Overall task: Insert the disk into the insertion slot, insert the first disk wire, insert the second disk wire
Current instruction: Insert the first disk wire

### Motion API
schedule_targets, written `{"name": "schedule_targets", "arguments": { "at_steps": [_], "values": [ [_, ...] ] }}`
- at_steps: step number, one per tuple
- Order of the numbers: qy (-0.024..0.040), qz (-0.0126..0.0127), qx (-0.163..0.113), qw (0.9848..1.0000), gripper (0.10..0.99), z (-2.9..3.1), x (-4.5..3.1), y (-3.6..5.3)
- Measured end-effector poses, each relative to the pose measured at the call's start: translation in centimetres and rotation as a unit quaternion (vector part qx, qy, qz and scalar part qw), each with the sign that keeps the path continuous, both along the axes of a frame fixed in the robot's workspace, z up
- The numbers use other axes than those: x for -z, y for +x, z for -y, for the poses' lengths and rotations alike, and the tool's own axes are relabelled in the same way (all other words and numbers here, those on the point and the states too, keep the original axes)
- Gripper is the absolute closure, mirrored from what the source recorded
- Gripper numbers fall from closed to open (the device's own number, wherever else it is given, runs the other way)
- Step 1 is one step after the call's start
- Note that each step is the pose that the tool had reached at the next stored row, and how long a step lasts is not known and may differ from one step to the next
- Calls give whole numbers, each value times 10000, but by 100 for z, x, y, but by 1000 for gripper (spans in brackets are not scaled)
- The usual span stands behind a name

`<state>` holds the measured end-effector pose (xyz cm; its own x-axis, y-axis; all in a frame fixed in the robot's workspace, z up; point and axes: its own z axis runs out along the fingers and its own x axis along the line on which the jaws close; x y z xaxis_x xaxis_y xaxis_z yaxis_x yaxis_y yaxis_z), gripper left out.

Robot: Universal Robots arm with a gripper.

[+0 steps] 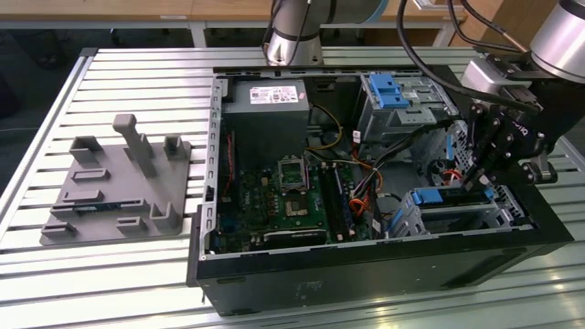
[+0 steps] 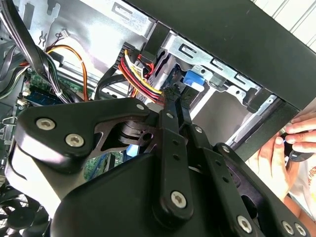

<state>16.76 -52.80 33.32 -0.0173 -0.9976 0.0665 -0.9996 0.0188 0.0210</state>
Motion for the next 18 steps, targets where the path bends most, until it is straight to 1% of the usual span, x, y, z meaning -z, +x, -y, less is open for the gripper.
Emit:
{"name": "schedule_targets", "arguments": {
  "at_steps": [12,16,17,18],
  "values": [
    [0,0,0,10000,922,13,43,0],
    [0,0,0,10000,922,18,42,-1],
    [0,0,0,10000,910,18,38,-1],
    [0,0,0,10000,855,18,30,-1]
  ]
}}
